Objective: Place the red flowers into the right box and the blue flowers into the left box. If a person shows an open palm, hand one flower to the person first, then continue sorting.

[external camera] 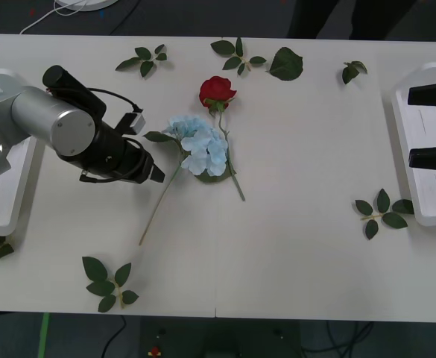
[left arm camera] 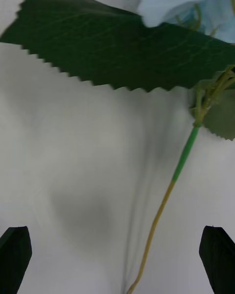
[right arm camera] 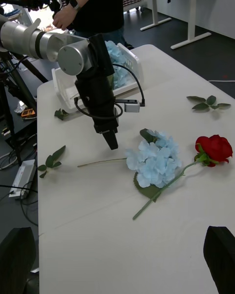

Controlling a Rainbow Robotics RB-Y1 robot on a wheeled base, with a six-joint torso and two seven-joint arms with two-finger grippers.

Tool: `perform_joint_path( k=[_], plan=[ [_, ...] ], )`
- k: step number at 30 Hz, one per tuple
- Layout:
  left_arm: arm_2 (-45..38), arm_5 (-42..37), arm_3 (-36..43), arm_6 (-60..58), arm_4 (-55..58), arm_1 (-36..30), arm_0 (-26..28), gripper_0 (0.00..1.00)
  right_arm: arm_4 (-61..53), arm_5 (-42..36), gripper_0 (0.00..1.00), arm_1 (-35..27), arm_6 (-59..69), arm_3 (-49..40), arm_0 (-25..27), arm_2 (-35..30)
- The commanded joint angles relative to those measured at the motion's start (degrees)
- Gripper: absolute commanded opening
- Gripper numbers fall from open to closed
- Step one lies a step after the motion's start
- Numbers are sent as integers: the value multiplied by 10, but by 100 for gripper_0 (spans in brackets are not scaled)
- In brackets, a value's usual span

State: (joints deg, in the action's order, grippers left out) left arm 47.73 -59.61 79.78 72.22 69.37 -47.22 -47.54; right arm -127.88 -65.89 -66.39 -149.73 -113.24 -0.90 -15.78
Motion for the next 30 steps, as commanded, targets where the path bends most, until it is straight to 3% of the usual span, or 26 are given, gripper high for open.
perform_joint_path(
  k=[1, 6, 17, 30],
  plan=[
    [-4, 8, 2, 46, 9, 30, -47, 100, -8, 1, 100, -24, -21, 0, 6, -14],
    [-5, 10, 4, 50, 21, 41, -57, 100, -8, 1, 100, -24, -21, 0, 6, -14],
    [92, 68, -3, 55, 18, 47, -74, 100, -8, 1, 100, -24, -21, 0, 6, -14],
    [118, 87, -4, 64, 8, 49, -75, 100, -8, 1, 100, -24, -21, 0, 6, -14]
  ],
)
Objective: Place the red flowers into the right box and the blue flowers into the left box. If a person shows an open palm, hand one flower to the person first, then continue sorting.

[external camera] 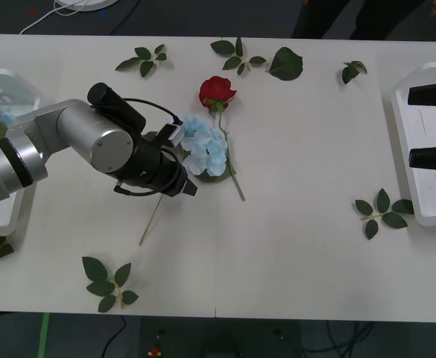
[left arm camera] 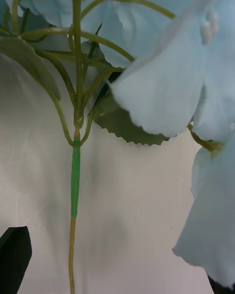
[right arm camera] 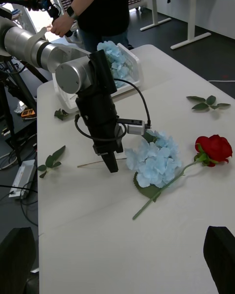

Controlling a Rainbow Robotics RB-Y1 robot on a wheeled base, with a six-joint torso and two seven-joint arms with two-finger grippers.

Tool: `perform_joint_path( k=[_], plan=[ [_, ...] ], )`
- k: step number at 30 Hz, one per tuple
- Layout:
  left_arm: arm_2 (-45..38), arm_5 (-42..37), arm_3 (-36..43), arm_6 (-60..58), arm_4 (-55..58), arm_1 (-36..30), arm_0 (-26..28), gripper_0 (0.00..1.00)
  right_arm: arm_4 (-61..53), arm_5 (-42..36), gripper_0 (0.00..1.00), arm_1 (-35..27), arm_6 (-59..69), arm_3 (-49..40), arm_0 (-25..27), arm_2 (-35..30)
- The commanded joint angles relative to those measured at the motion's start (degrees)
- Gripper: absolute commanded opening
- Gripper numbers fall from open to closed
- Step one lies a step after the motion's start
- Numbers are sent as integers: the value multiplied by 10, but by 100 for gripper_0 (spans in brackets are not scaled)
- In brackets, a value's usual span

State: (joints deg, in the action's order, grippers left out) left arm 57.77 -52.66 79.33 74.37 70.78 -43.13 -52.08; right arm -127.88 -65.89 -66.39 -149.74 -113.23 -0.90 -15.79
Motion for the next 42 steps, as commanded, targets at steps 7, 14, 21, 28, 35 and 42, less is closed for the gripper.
perform_joint_path(
  k=[7, 14, 21, 28, 35, 42],
  plan=[
    [41, 37, -6, 45, -10, 8, -30, 100, -8, 1, 100, -24, -20, -1, 6, -14],
    [45, 37, -16, 52, -12, 12, -30, 80, -8, 1, 100, -24, -20, -1, 6, -14],
    [44, 40, -17, 59, -15, 14, -29, 0, -8, 1, 100, -24, -20, -1, 6, -14],
    [44, 41, -16, 60, -15, 13, -31, 0, -8, 1, 100, -24, -20, -1, 6, -14],
    [44, 40, -20, 57, -13, 9, -35, 0, -8, 1, 100, -24, -20, -1, 6, -14],
    [38, 40, -23, 54, -5, 0, -37, 0, -8, 1, 100, -24, -20, -1, 6, -14]
  ],
)
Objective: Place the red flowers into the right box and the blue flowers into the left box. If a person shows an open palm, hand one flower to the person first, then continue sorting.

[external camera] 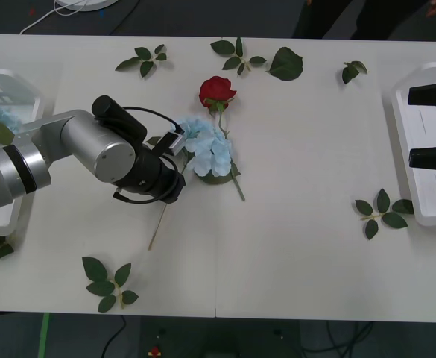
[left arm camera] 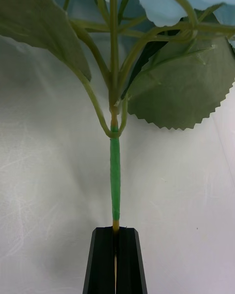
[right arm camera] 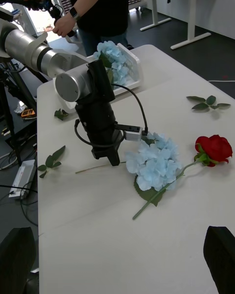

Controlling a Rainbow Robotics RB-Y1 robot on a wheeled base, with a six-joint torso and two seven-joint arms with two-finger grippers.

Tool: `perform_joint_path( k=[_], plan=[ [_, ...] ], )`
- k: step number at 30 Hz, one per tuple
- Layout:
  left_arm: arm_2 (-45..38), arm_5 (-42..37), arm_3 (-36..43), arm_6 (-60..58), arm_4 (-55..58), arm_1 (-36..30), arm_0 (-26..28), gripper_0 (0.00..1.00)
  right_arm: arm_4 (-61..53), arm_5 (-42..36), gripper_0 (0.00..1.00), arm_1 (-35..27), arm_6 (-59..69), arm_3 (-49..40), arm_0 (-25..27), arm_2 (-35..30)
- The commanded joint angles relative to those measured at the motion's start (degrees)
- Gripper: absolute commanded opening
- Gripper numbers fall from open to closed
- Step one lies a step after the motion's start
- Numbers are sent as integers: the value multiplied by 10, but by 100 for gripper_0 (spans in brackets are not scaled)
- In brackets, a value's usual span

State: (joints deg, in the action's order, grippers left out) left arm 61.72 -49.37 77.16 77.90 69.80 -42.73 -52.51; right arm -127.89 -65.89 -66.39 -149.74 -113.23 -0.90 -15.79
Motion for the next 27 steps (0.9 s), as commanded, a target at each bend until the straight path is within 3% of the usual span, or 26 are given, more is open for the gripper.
perform_joint_path(
  k=[1, 5, 14, 22, 27],
  plan=[
    [-6, 8, -1, 18, 7, -6, -33, 0, -8, 1, 100, -24, -20, -1, 6, -14],
    [-38, -4, 0, 19, 15, -12, -33, 0, -8, 1, 100, -24, -20, -1, 6, -14],
    [-224, -152, 0, 23, 24, -13, -32, 0, -8, 1, 100, -24, -20, -1, 6, -14],
    [-497, -365, 6, 35, -17, -7, -23, 0, -8, 1, 100, -24, -20, -1, 6, -14],
    [-703, -508, 52, 45, -82, 16, 0, 0, -8, 1, 100, -24, -20, -1, 6, -14]
  ],
)
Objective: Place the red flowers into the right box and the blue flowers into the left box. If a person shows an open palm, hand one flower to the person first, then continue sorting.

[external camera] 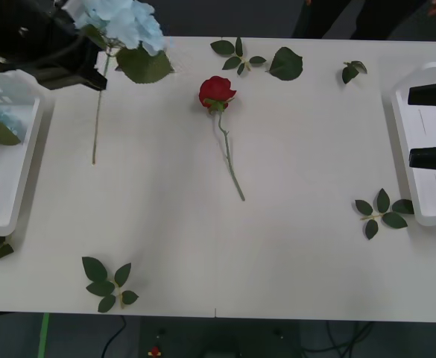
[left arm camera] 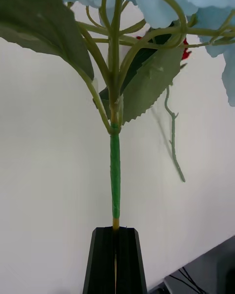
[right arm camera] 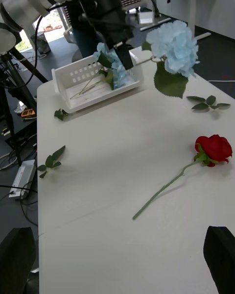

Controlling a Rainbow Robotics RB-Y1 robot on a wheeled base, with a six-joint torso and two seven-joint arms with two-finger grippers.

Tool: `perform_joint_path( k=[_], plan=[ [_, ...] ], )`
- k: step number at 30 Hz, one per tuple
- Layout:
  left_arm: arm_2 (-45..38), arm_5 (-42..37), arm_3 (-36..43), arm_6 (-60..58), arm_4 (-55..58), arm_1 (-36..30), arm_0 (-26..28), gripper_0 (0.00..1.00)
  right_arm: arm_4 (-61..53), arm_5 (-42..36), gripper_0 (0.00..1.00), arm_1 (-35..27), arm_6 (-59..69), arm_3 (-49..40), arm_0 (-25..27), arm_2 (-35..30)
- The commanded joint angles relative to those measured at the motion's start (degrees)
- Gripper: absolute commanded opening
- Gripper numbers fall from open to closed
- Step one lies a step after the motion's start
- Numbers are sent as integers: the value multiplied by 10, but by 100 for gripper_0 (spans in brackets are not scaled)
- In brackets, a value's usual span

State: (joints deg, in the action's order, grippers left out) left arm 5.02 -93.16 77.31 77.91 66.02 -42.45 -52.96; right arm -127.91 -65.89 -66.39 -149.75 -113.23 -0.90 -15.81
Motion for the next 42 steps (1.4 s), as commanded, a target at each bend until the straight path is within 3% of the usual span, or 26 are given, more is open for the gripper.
perform_joint_path(
  k=[1, 5, 10, 14, 18, 21, 24, 30, 37, 42],
  plan=[
    [-179, -95, 69, 56, -64, 16, 14, 0, -8, 1, 100, -24, -20, -1, 5, -14],
    [-307, -159, 131, 110, -138, 16, 52, 0, -8, 1, 100, -24, -20, -1, 5, -14],
    [-377, -168, 186, 163, -201, 11, 109, 0, -8, 1, 100, -24, -20, -1, 5, -14],
    [-408, -108, 235, 240, -265, 4, 190, 0, -8, 1, 100, -24, -20, -1, 5, -14],
    [-421, -18, 235, 316, -304, 4, 275, 0, -8, 1, 100, -24, -20, -1, 5, -14],
    [-421, 26, 226, 335, -331, 4, 310, 0, -8, 1, 100, -24, -20, -1, 5, -14],
    [-420, 65, 205, 348, -359, 4, 341, 0, -8, 1, 100, -24, -20, -1, 5, -14],
    [-404, 234, 144, 378, -375, -18, 406, 0, -8, 1, 100, -24, -20, -1, 5, -14],
    [-338, 456, -14, 382, -373, -32, 406, 0, -8, 1, 100, -24, -20, -1, 5, -14],
    [-306, 511, -99, 377, -364, -32, 386, 0, -8, 1, 100, -24, -20, -1, 5, -14]
  ],
)
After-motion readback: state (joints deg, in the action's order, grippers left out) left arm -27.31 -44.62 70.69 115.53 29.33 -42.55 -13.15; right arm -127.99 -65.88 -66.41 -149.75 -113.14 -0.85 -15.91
